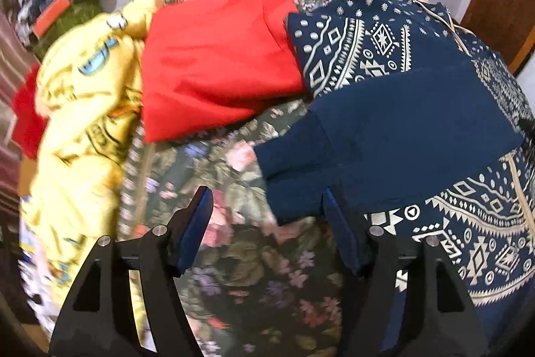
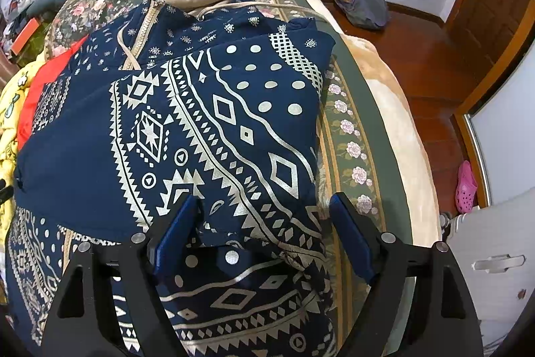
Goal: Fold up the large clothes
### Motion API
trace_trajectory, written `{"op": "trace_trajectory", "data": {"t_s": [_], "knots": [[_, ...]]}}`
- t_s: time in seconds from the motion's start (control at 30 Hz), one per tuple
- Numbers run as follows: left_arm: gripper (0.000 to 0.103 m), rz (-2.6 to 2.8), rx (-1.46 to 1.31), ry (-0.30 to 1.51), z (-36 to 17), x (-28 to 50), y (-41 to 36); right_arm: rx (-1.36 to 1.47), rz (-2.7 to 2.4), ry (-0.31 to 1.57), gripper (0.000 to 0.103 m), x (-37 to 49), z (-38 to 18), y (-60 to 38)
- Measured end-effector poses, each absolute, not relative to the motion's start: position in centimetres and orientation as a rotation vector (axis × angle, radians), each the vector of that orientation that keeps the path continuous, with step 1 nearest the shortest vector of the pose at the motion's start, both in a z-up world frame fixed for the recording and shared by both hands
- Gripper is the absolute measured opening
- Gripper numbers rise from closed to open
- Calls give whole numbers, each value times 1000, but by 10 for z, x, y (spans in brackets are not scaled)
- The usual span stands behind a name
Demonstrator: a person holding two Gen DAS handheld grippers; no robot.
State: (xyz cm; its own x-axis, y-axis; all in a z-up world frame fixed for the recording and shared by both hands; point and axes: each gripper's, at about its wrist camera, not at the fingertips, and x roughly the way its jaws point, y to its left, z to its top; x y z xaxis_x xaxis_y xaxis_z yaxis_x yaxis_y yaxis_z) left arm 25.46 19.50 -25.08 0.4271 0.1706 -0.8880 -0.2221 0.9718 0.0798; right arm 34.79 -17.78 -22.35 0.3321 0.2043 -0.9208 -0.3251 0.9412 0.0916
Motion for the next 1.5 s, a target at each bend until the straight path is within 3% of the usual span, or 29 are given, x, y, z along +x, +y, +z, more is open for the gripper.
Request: {"op": "trace_trajectory", "data": {"t_s": [0.33,0.53,0.73,0.97,1.5], "knots": [[71,152,30,986,-181,302,168,-58,348,1055,79,359,-159,-199],[73,76,65,903,-141,359,129,-18,373,912,79,373,-106,-196],[79,19,94,853,-122,416,91,10,406,837,79,403,-87,-174],[80,15,64,902,-143,489,73,4,434,913,79,456,-115,-141],[80,44,-159,1113,-261,613,87,80,396,1248,79,564,-240,-87]]}}
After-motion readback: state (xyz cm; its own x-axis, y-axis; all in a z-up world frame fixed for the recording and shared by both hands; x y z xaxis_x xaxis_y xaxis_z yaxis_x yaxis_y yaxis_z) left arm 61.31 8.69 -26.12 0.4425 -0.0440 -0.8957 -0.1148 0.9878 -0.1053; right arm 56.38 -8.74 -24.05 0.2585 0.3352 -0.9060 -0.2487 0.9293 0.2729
